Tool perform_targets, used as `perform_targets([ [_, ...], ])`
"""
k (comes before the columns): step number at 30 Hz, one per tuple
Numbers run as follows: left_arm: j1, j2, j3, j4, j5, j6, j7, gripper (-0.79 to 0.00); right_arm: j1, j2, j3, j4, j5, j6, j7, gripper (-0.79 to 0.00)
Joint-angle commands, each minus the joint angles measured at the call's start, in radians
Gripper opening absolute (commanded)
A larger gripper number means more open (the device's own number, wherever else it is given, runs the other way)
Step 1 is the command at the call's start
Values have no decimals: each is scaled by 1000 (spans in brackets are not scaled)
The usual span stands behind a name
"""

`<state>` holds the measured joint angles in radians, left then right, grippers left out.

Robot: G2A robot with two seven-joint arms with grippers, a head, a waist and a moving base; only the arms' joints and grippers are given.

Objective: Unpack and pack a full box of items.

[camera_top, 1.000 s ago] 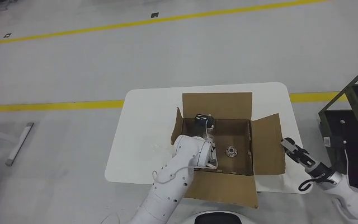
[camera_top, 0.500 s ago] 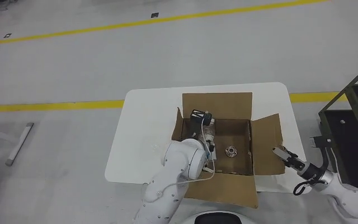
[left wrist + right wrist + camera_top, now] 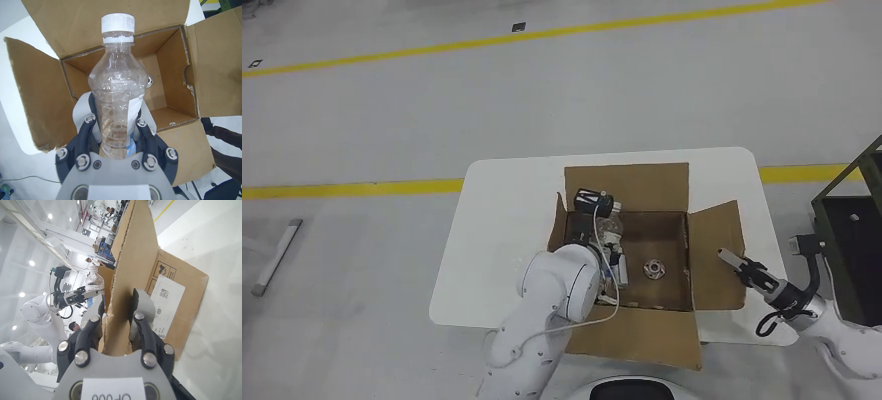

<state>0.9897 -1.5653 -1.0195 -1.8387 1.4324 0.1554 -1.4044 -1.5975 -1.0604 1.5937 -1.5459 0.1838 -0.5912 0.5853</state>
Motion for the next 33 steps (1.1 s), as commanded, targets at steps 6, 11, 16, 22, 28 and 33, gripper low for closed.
perform_targets([
  [6,-14,-2,-10,6,1,-4,3,-785,39,-3,-8,19,1,26,-24,-785],
  [11,-20,-4,-11,8,-1,-4,6,-785,66,-5,-4,38,-14,46,-67,-785],
  [16,-23,-5,-15,6,-2,-5,6,-785,102,-5,-4,70,-33,57,-65,-785],
  [22,-24,-5,-23,0,-1,-8,3,-785,144,-1,0,102,-59,64,-26,-785],
  [28,-25,-4,-50,-16,-14,-14,-2,-785,148,2,21,101,-91,61,-44,0],
  [33,-20,3,-99,-71,0,-15,-19,-785,96,5,70,52,-167,14,-129,0],
])
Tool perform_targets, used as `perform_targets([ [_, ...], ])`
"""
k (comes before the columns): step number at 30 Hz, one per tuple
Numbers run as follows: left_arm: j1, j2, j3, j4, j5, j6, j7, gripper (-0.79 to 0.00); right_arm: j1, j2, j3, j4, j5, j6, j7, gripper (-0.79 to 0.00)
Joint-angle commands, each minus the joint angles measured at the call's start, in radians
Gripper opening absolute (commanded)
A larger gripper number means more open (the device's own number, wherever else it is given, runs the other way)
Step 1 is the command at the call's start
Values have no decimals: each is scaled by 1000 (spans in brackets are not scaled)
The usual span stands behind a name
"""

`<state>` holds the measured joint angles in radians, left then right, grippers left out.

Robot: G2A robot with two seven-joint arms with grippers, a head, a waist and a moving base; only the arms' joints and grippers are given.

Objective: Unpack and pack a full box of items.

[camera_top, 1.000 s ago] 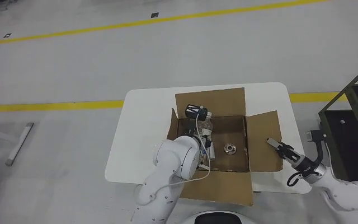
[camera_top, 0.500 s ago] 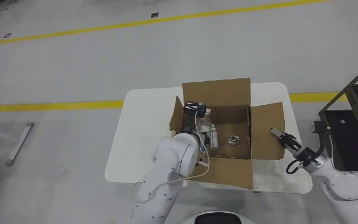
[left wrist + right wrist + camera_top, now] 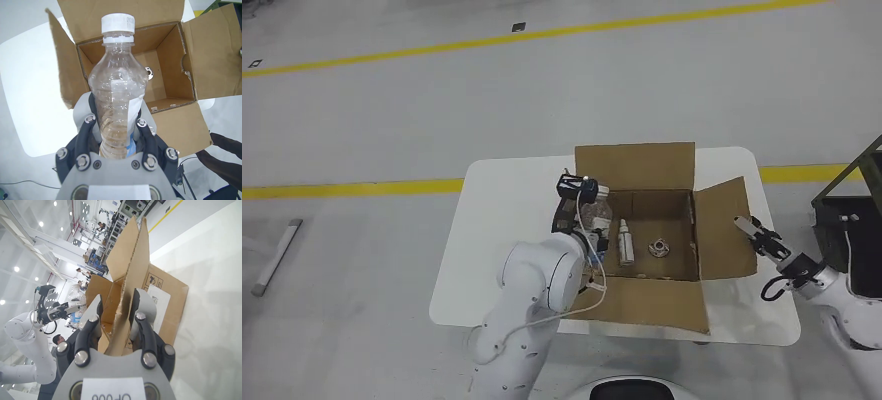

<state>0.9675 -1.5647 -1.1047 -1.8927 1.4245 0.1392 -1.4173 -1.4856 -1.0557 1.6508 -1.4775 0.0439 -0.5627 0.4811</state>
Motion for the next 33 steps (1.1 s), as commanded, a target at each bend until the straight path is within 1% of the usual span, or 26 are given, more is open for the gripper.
perform_targets([
  [1,5,4,-26,-38,16,-1,-12,-785,-32,1,26,-30,-49,-24,-48,0],
  [2,8,5,-35,-51,23,-2,-17,-785,-44,1,34,-40,-64,-29,-67,0],
  [6,37,17,-114,-131,88,4,-37,-785,-116,0,82,-112,-172,-59,-166,0],
  [8,49,21,-149,-155,108,3,-42,-785,-141,0,95,-135,-202,-62,-191,0],
  [12,83,32,-245,-195,166,9,-43,-785,-185,-2,116,-182,-240,-64,-223,0],
  [13,92,34,-267,-201,187,10,-41,-785,-192,-3,119,-190,-243,-63,-227,-58],
  [14,102,36,-285,-205,188,16,-42,-785,-198,-3,122,-197,-249,-63,-231,-428],
  [16,116,39,-324,-198,190,22,-40,-785,-206,-4,131,-208,-274,-64,-245,-785],
  [18,127,41,-348,-177,194,20,-37,-785,-215,-4,139,-222,-302,-66,-262,-785],
  [21,135,43,-359,-138,190,17,-37,-785,-235,-7,154,-256,-356,-49,-307,-785],
  [25,135,43,-359,-138,190,17,-37,-785,-273,-12,176,-320,-469,-24,-382,-785],
  [29,135,43,-359,-138,190,17,-37,-785,-313,-17,182,-384,-581,2,-432,-785],
  [32,135,43,-359,-138,190,17,-37,-785,-331,-20,178,-414,-637,2,-456,-785],
  [33,135,43,-359,-138,190,17,-37,-785,-336,-21,179,-427,-678,-6,-474,-785],
])
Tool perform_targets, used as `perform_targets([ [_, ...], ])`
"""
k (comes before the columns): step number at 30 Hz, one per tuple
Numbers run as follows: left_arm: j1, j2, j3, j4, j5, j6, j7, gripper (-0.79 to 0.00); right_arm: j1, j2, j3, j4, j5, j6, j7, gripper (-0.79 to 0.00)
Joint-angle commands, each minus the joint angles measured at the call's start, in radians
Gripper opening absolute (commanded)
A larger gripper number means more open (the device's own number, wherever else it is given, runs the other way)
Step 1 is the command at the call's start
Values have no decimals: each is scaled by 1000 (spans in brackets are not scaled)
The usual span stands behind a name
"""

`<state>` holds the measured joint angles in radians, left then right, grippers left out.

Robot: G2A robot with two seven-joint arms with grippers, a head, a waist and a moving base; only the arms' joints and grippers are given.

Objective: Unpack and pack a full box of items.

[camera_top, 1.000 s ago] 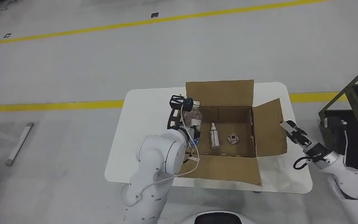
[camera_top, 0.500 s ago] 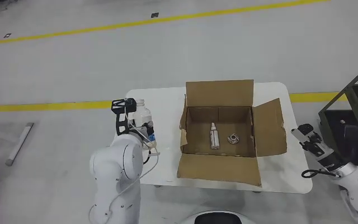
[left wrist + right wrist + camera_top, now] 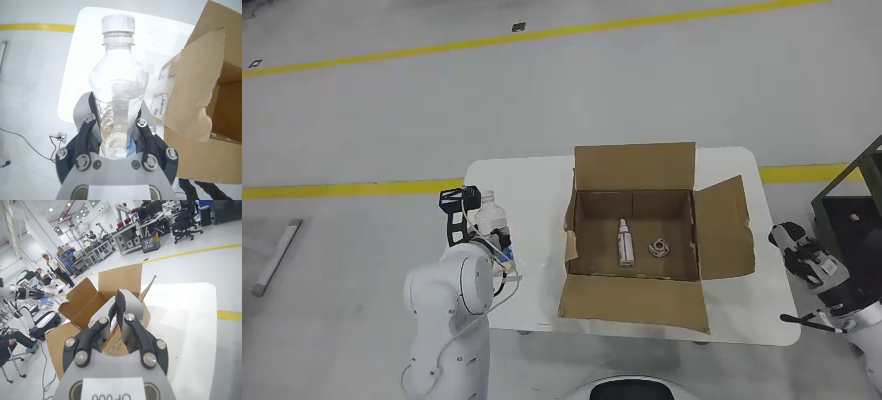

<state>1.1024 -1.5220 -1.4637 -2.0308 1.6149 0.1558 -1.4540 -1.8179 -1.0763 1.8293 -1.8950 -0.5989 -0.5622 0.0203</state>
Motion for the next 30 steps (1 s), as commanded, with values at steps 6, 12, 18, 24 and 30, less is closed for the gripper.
perform_targets([
  [6,5,0,3,5,0,-9,6,-785,-24,-6,-10,-28,-174,2,-76,-785],
  [12,61,13,11,79,28,-156,65,-785,-47,-11,-10,-42,-260,41,-110,-785],
  [18,94,26,11,144,38,-308,79,-785,-52,-13,-6,-31,-270,35,-115,-785],
  [24,120,35,19,223,-12,-431,108,-785,-48,-15,-1,-19,-266,20,-113,-785],
  [30,81,41,27,358,-35,-464,98,-785,-56,-17,6,-14,-262,3,-122,-785],
])
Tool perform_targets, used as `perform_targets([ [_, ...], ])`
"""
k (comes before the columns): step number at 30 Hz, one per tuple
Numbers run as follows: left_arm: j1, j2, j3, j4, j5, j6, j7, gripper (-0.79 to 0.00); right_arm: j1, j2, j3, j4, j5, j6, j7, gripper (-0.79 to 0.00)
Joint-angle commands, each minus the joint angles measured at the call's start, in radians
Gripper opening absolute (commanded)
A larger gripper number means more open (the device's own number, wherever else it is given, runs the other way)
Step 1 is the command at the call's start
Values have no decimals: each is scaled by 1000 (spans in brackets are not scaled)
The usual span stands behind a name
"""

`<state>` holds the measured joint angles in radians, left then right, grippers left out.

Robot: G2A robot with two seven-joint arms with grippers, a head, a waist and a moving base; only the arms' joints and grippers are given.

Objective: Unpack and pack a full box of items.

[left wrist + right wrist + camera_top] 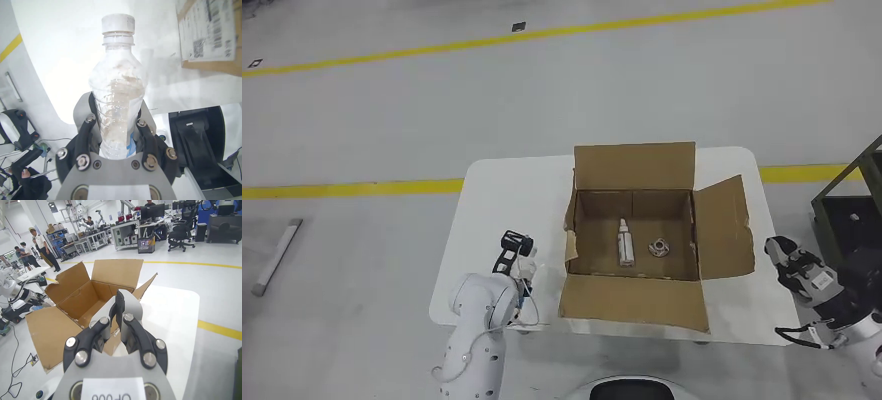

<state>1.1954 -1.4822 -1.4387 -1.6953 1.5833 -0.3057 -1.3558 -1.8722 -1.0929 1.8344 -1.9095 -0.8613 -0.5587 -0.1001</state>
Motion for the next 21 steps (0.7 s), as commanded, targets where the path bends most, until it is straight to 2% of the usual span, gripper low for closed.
perform_targets([
  [1,-23,2,6,41,-7,-16,3,-785,-5,-1,3,1,-1,-2,-4,-785],
  [6,-46,8,24,119,36,-28,49,-785,-13,-3,11,13,-1,-14,-14,-785],
  [19,-46,8,24,119,36,-28,49,-785,-1,-5,9,32,2,-47,2,-785],
  [21,-39,11,26,148,56,-19,80,-785,3,-6,4,34,1,-49,4,-785],
])
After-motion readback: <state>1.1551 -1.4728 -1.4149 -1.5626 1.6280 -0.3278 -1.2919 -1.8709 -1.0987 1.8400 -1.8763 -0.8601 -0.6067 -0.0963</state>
